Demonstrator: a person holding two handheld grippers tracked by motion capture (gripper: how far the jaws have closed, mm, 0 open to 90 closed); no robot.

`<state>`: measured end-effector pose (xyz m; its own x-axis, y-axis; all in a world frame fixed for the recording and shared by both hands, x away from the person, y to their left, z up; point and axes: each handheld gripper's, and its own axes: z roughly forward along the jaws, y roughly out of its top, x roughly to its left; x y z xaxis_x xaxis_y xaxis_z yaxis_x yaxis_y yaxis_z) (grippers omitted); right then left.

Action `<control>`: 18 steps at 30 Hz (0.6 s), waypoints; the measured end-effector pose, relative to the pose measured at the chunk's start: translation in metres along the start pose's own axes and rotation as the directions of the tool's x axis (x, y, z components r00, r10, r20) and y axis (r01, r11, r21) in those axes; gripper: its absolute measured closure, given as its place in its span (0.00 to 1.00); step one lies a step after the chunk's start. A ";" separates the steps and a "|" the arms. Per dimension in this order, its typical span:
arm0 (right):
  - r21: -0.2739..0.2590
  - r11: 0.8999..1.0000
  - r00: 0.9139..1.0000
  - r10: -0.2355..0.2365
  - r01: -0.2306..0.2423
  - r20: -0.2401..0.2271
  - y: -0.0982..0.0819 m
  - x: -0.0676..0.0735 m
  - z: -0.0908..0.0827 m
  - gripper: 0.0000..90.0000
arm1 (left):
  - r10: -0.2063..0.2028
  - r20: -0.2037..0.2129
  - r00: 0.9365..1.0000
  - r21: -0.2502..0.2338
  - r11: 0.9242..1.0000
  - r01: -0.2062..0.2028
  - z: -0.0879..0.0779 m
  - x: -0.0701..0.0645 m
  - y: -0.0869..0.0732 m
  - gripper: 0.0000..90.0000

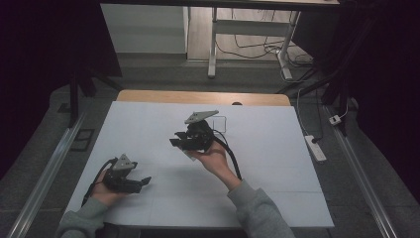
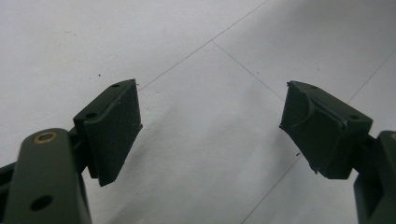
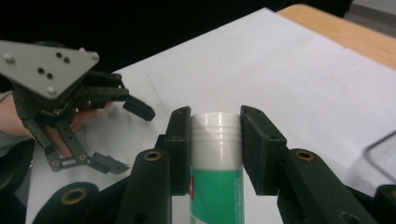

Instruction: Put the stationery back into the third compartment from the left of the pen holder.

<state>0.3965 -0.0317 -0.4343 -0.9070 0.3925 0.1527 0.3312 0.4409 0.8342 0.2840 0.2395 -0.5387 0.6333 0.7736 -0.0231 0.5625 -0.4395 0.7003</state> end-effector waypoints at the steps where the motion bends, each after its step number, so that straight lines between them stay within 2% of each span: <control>1: -0.006 1.000 1.000 0.003 -0.003 0.006 0.001 -0.001 -0.003 0.71 | 0.000 0.000 1.000 0.000 1.000 0.000 0.000 0.000 0.000 0.22; 18: -0.072 0.997 0.997 0.014 -0.009 0.076 0.006 -0.018 -0.032 0.71 | 0.008 0.005 1.000 0.011 1.000 -0.008 0.000 0.000 0.000 0.22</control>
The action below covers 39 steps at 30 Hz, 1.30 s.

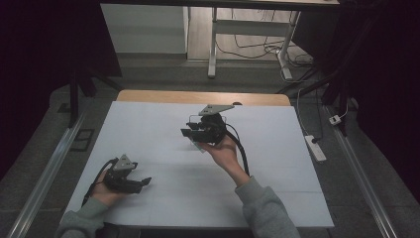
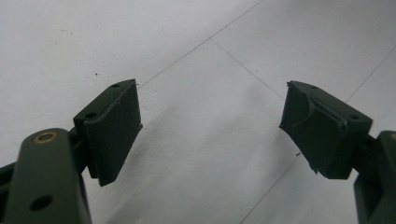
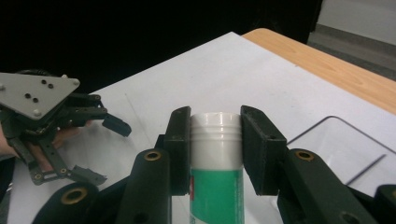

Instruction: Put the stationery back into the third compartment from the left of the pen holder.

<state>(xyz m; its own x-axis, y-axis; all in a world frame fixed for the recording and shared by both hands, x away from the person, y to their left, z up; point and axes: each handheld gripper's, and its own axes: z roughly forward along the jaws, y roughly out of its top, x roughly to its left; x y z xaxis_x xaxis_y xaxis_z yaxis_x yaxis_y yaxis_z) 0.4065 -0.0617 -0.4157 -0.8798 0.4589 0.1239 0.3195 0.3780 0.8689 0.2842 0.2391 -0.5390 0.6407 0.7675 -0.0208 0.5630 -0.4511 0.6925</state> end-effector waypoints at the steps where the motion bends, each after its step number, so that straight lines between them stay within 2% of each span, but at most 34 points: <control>1: -0.003 1.000 1.000 0.001 0.000 0.006 0.000 -0.001 -0.001 0.71 | 0.000 0.000 1.000 0.000 1.000 0.000 0.000 0.000 0.000 0.22; 21: -0.037 0.999 0.996 0.042 -0.039 0.085 0.000 -0.029 -0.021 0.71 | 0.000 0.002 1.000 0.003 1.000 0.000 0.001 0.000 0.000 0.22; 33: -0.069 0.997 0.985 0.054 -0.043 0.162 0.009 -0.051 -0.031 0.71 | 0.001 0.003 1.000 0.004 1.000 -0.001 0.001 0.000 0.000 0.22; 39: -0.083 0.995 0.977 0.077 -0.061 0.201 0.011 -0.064 -0.031 0.71 | 0.000 0.003 1.000 0.002 1.000 0.000 0.000 0.000 0.000 0.22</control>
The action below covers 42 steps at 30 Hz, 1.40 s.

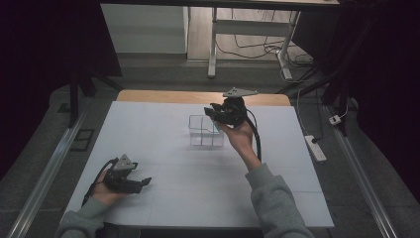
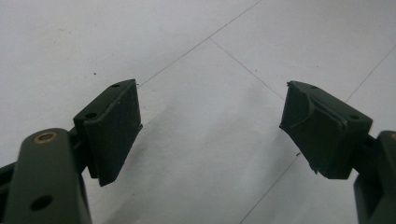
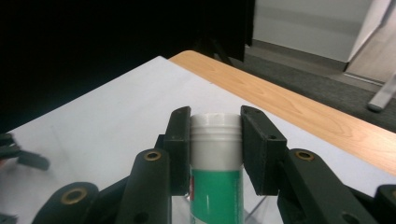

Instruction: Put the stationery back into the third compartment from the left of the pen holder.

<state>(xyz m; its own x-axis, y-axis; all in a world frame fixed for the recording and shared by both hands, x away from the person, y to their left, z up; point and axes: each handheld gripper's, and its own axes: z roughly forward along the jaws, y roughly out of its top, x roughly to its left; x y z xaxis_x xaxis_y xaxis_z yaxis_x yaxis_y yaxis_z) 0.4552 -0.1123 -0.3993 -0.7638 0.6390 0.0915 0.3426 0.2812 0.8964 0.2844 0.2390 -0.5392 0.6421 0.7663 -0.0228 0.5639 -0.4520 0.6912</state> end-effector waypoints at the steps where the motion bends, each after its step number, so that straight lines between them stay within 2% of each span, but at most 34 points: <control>1: 0.000 1.000 1.000 0.005 -0.005 0.005 0.000 -0.002 0.001 0.71 | -0.002 -0.001 1.000 -0.001 1.000 0.002 0.000 0.000 0.000 0.22; 6: -0.009 1.000 0.999 0.023 -0.023 0.034 0.000 -0.010 0.008 0.71 | -0.003 -0.001 1.000 -0.003 1.000 0.003 0.000 0.000 0.000 0.22; 18: -0.012 0.999 0.997 0.049 -0.049 0.061 -0.005 -0.023 0.026 0.71 | -0.002 0.001 1.000 -0.006 1.000 0.002 0.000 0.000 0.000 0.22; 22: -0.012 0.998 0.996 0.068 -0.068 0.063 -0.008 -0.027 0.027 0.71 | 0.001 0.003 1.000 0.003 1.000 -0.001 0.001 0.000 -0.001 0.22; 27: -0.013 0.998 0.995 0.067 -0.066 0.070 -0.008 -0.029 0.028 0.71 | 0.001 0.002 1.000 0.004 1.000 -0.001 0.001 0.000 -0.001 0.22; 29: -0.005 0.998 0.996 0.061 -0.061 0.066 -0.009 -0.030 0.028 0.68 | 0.003 0.004 1.000 0.007 1.000 -0.003 0.001 0.000 -0.001 0.22; 31: -0.009 0.998 0.995 0.067 -0.066 0.073 -0.009 -0.030 0.027 0.55 | 0.004 0.006 1.000 0.011 1.000 -0.004 0.002 0.000 -0.001 0.22; 32: -0.011 0.997 0.994 0.072 -0.071 0.076 -0.008 -0.030 0.025 0.53 | 0.004 0.004 1.000 0.011 1.000 -0.004 0.002 0.000 -0.001 0.22; 35: -0.007 0.997 0.995 0.073 -0.073 0.067 -0.008 -0.029 0.022 0.53 | 0.003 0.004 1.000 0.011 1.000 -0.003 0.002 -0.001 0.000 0.22; 42: 0.039 0.998 0.998 0.040 -0.042 0.040 -0.010 -0.023 0.018 0.52 | 0.003 0.004 1.000 0.013 1.000 -0.003 0.002 -0.001 0.000 0.22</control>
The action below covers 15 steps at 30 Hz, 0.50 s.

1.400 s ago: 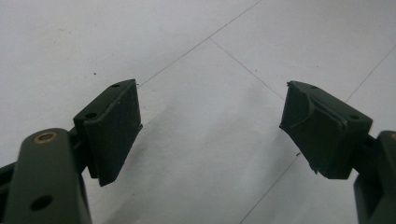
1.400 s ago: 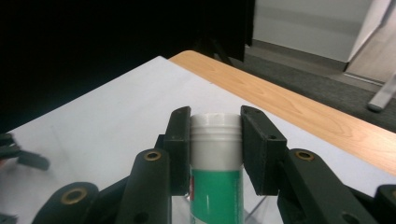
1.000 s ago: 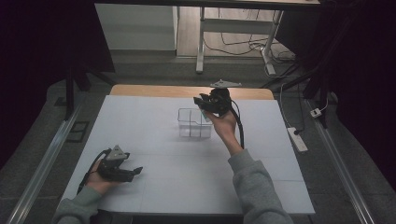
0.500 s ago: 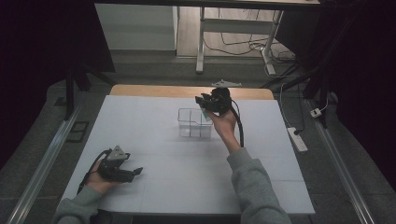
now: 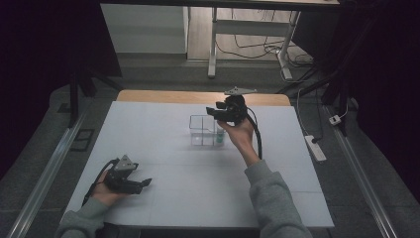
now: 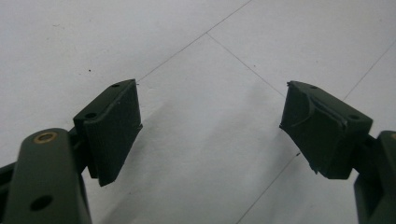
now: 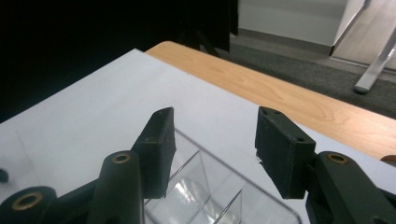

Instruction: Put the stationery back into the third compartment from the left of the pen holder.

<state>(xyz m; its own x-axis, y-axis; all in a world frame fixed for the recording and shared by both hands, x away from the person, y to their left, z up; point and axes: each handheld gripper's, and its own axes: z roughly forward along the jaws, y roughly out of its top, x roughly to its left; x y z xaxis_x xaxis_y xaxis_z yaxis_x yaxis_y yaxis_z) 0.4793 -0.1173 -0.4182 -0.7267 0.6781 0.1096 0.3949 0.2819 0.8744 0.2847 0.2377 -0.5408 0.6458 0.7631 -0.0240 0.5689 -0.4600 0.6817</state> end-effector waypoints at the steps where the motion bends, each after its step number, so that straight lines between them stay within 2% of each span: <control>1: 0.008 1.000 1.000 -0.004 0.005 -0.007 -0.001 0.001 0.000 0.51 | 0.000 0.000 1.000 0.000 1.000 0.000 0.000 0.000 0.000 0.22; 6: 0.041 0.999 0.999 -0.035 0.036 -0.029 -0.007 0.006 -0.004 0.50 | 0.001 0.000 1.000 0.001 1.000 -0.001 0.000 0.000 0.000 0.22; 11: 0.073 0.996 0.998 -0.053 0.056 -0.044 -0.015 0.010 -0.014 0.49 | 0.000 -0.002 1.000 0.001 1.000 0.000 0.000 0.000 0.000 0.22; 15: 0.076 0.996 0.997 -0.044 0.049 -0.060 -0.024 0.011 -0.028 0.48 | 0.000 -0.004 1.000 0.001 1.000 0.000 0.000 0.000 0.000 0.22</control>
<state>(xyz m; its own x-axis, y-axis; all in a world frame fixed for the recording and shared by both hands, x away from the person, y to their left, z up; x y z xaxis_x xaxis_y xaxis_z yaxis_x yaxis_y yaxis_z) 0.4462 -0.1352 -0.4248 -0.7759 0.6231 0.0990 0.4006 0.3653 0.8403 0.2846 0.2375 -0.5407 0.6438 0.7649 -0.0209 0.5693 -0.4605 0.6811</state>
